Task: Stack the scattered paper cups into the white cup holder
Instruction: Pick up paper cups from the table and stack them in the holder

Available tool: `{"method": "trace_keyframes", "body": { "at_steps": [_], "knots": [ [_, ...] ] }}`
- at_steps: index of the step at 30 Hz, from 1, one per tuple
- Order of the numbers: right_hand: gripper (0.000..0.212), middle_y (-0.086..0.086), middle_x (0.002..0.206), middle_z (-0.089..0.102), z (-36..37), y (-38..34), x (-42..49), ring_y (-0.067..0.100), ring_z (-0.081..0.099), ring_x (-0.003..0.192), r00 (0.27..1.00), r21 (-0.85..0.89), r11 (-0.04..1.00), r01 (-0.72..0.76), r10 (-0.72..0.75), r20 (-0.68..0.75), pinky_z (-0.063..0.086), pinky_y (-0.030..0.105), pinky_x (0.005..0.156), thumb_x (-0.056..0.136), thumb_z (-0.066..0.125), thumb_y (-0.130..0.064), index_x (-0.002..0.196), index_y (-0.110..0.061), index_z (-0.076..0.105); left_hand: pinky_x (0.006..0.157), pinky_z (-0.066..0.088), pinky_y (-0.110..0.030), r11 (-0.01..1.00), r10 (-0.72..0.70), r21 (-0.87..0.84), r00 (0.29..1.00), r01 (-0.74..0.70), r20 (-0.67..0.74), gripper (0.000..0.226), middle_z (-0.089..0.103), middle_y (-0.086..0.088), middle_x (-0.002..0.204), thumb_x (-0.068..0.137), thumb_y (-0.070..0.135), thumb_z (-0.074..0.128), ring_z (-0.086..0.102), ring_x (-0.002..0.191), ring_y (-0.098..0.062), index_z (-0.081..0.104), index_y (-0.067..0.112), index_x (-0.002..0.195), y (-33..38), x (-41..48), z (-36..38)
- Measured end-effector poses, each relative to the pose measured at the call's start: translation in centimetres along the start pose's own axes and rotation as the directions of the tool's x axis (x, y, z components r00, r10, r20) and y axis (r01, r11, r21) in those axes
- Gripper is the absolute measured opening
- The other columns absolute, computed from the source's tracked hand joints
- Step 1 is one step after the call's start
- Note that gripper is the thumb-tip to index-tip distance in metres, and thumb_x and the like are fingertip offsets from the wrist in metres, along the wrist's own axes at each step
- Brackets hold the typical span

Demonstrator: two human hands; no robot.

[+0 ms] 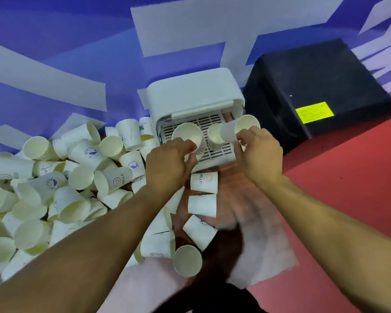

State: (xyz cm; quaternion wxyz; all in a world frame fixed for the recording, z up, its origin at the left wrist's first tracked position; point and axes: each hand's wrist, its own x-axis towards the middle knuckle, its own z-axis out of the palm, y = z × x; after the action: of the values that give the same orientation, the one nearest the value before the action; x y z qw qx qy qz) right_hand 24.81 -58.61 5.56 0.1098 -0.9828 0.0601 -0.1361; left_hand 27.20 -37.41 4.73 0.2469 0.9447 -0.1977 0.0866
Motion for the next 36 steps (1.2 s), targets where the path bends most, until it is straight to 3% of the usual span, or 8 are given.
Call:
{"method": "trace_keyframes", "body": {
  "at_steps": [5,10,15,19,23,27,36],
  "knots": [
    [0.009,0.001,0.081,0.058,2.0,1.1,1.5,0.025,0.053,0.076,0.998,0.067,0.997,0.045,-0.048,0.049,0.041,0.03,0.05,0.082,0.064,-0.02,0.086,-0.013,0.065,0.05,0.045,-0.029,0.997,0.01,0.078,1.0,-0.011,0.009,0.023,0.065,0.003,0.076,0.086,0.04,0.053,0.063,0.068,-0.022,0.069,0.024,0.09,-0.1,1.3,1.9],
    [0.011,0.001,0.084,0.059,3.7,1.5,2.4,0.025,0.054,0.08,0.993,0.103,0.991,0.089,-0.096,0.065,0.045,0.031,0.051,0.083,0.063,-0.022,0.089,-0.013,0.066,0.049,0.042,-0.026,0.992,0.003,0.129,0.999,-0.007,0.037,0.011,0.063,0.003,0.074,0.083,0.03,0.063,0.061,0.066,-0.023,0.069,0.023,0.089,-0.5,1.4,3.0],
    [0.009,0.003,0.08,0.058,5.2,1.9,3.8,0.027,0.055,0.078,0.986,0.065,0.989,0.137,-0.142,0.09,0.036,0.026,0.048,0.079,0.068,-0.019,0.085,-0.012,0.068,0.047,0.045,-0.028,0.986,0.008,0.167,0.999,-0.016,0.049,0.007,0.062,0.002,0.071,0.079,0.024,0.068,0.061,0.065,-0.024,0.07,0.021,0.086,-0.3,1.9,4.0],
    [0.007,0.002,0.083,0.06,6.4,1.9,4.5,0.026,0.056,0.085,0.963,0.011,0.985,0.171,-0.169,0.209,0.036,0.026,0.05,0.083,0.064,-0.016,0.088,-0.015,0.069,0.049,0.043,-0.026,0.972,0.004,0.234,0.995,-0.027,0.096,0.009,0.063,0.001,0.069,0.075,0.021,0.073,0.06,0.066,-0.025,0.072,0.021,0.084,-0.6,2.3,4.8],
    [0.017,0.002,0.098,0.062,7.3,1.6,5.3,0.025,0.055,0.1,0.91,-0.031,0.97,0.24,-0.214,0.356,0.037,0.028,0.06,0.091,0.057,-0.02,0.103,-0.018,0.069,0.055,0.041,-0.027,0.95,-0.028,0.31,0.98,-0.035,0.195,0.01,0.067,0.001,0.074,0.079,0.023,0.067,0.062,0.081,-0.027,0.073,0.022,0.088,-0.9,2.5,5.8],
    [0.024,0.005,0.107,0.063,7.9,1.4,6.2,0.026,0.053,0.107,0.86,-0.043,0.967,0.25,-0.201,0.469,0.041,0.031,0.068,0.097,0.052,-0.029,0.113,-0.019,0.067,0.07,0.045,-0.032,0.943,-0.088,0.33,0.933,-0.035,0.349,0.022,0.067,-0.004,0.091,0.092,0.028,0.054,0.058,0.097,-0.027,0.071,0.025,0.105,-1.2,2.5,6.6],
    [0.029,0.011,0.105,0.065,8.8,1.4,6.7,0.03,0.058,0.102,0.823,-0.039,0.976,0.213,-0.158,0.546,0.047,0.034,0.076,0.095,0.056,-0.036,0.113,-0.018,0.069,0.078,0.048,-0.032,0.942,-0.148,0.334,0.891,-0.004,0.429,0.022,0.069,0.0,0.1,0.096,0.031,0.052,0.063,0.091,-0.026,0.069,0.034,0.11,-2.5,3.1,7.8]
  ]
}}
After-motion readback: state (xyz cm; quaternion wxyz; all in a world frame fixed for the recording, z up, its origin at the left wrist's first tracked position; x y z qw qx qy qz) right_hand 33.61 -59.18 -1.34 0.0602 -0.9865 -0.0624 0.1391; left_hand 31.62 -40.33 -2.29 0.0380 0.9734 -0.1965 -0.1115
